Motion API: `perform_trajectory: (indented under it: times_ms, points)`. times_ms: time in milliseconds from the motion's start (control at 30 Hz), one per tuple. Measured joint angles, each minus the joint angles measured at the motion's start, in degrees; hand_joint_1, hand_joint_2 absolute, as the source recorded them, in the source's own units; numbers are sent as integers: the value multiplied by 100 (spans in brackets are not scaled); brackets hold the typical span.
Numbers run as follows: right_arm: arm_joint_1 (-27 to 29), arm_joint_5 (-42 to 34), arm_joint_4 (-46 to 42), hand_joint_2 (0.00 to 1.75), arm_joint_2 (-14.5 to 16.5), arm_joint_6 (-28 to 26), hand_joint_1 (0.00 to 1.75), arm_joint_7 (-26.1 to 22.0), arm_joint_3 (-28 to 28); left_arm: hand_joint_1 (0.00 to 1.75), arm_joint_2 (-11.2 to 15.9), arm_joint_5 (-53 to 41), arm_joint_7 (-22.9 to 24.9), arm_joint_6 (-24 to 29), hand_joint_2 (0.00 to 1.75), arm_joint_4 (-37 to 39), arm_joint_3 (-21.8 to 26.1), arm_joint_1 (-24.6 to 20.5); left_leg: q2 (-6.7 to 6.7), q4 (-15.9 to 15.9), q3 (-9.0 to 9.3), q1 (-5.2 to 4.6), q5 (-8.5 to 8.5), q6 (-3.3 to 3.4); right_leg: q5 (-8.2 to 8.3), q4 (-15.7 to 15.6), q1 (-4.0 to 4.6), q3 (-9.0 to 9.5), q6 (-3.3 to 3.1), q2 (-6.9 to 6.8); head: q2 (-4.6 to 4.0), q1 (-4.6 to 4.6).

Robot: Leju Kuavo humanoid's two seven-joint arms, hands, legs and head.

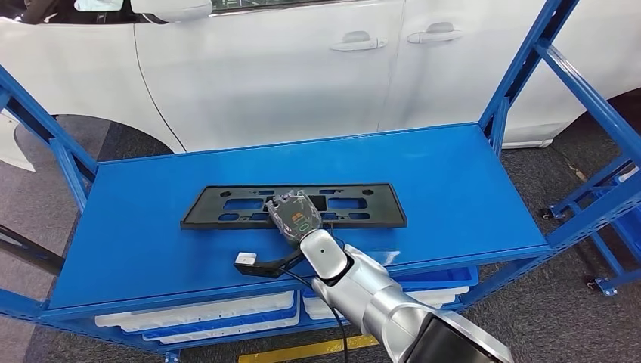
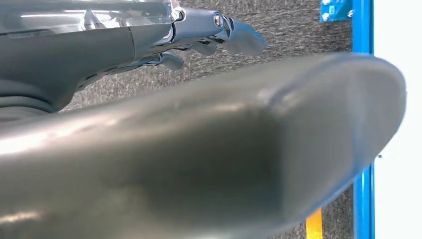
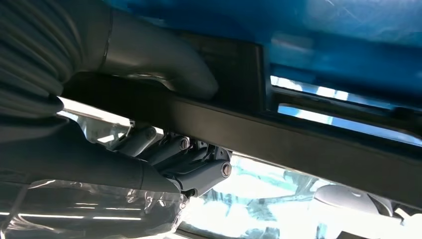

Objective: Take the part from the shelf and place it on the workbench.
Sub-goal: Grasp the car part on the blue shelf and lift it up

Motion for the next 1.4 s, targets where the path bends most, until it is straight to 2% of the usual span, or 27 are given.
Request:
perform_trajectory:
  times_ms: [300,433,633,733,800,867,933,1000,1067,1233,1333,1400]
  points:
    - [5,56,-5,175,-2,-116,175,-103,-286,0,5,-39,-484,-95,0,0,11,-15,0,20,-13,-8,-1,2,7,0,-10,-2,10,-1,0,0]
    - [9,19,-41,175,-7,-229,175,-203,-471,0,5,-96,-659,-50,175,0,13,-24,0,24,-16,-9,-3,4,10,0,-11,-4,15,-1,0,0]
    - [18,-216,-336,175,-33,-590,175,-517,-811,0,4,-68,-764,87,175,0,32,-26,0,28,-21,-9,-3,5,11,0,-11,-8,17,-1,0,0]
    - [109,-677,-938,175,-97,-829,175,-936,-1150,0,3,13,-753,156,175,0,112,-16,-1,29,-24,-9,-3,5,11,0,-10,-10,17,-1,0,-1]
    - [273,-1424,-1596,175,-161,-819,175,-1457,-1433,0,2,55,-785,124,175,0,174,4,-2,30,-27,-9,-3,5,11,0,-10,-11,17,-2,0,-1]
    - [525,-2761,-2457,175,-232,-549,175,-2255,-1751,0,-3,115,-881,122,175,0,243,34,-3,31,-33,-9,-4,6,11,0,-10,-15,17,-3,-1,0]
    - [772,-4463,-3318,175,-281,-69,175,-3013,-2076,0,-9,230,-990,72,175,0,335,65,-4,33,-39,-9,-6,8,10,0,-11,-21,18,-5,0,-2]
    - [1014,-6250,-4180,175,-365,706,175,-3421,-2378,0,-12,402,-1122,-148,175,0,458,103,-8,34,-44,-10,-7,11,8,-1,-13,-24,21,-9,1,-2]
    - [1237,-7598,-4942,175,-483,1462,175,-3580,-2606,0,-13,532,-1248,-343,175,0,587,144,-14,36,-47,-11,-10,14,6,-1,-14,-24,24,-13,0,1]
    - [1719,-9026,-6455,175,-788,2494,175,-3933,-3026,0,-26,649,-1596,-285,175,0,824,183,-15,43,-50,-13,-17,24,4,-1,-17,-24,29,-13,1,1]
    - [1938,-9396,-7154,175,-971,2900,175,-3997,-3195,0,-36,717,-1897,-338,175,0,972,188,-8,43,-48,-15,-21,25,5,-1,-19,-24,32,-7,1,1]
    - [2033,-9469,-7454,175,-1055,2988,175,-3999,-3262,0,-46,730,-1965,-346,175,0,1033,185,-7,43,-47,-15,-22,25,6,-1,-19,-24,32,-7,1,1]
